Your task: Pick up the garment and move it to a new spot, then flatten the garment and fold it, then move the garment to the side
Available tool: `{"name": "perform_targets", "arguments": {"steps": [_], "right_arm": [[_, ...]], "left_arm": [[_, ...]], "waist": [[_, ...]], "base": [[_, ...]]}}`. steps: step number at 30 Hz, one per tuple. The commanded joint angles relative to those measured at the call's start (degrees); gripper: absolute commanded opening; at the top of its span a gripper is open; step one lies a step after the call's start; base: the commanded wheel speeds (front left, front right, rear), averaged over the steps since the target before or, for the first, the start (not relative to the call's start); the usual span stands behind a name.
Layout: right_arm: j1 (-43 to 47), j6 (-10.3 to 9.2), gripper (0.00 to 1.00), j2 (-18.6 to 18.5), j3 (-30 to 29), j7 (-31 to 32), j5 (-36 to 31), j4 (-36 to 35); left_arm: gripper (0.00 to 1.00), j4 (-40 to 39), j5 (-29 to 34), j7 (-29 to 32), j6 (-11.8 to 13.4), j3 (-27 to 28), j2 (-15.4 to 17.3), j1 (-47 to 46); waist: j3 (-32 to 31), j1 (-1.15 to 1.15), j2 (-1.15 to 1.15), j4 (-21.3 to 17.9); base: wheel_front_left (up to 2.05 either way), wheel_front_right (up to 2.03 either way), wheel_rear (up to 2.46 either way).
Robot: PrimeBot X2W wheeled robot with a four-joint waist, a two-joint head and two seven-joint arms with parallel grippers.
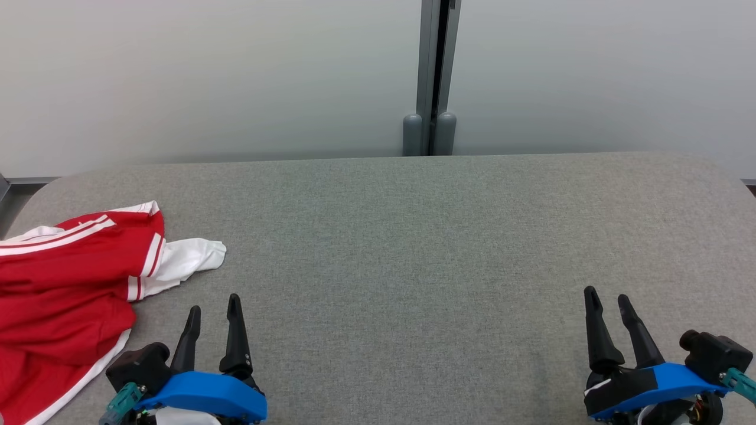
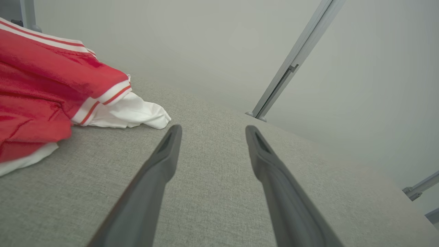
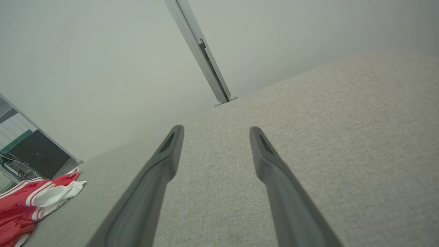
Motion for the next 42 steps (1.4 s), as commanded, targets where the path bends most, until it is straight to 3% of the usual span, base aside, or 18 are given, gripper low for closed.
{"name": "perform_targets", "arguments": {"steps": [1,42], "right_arm": [[-0.78,0.11,1.00,-0.47,0.22,-0.58,-1.41,-0.22],[0.16,0.14,1.00,-0.57,1.00,-3.33,-16.26,1.48]], "left_arm": [[1.00,-0.31,1.27,-0.58,0.41,-0.29,0.51,-0.17],[1.00,-1.87,13.59,-2.04,5.22,-5.00,2.97,2.13]], "waist": [[0.00,0.00,0.00,0.04],[-0.66,0.00,0.00,-0.18]], "base": [[0.00,0.00,0.00],[0.00,0.00,0.00]]}}
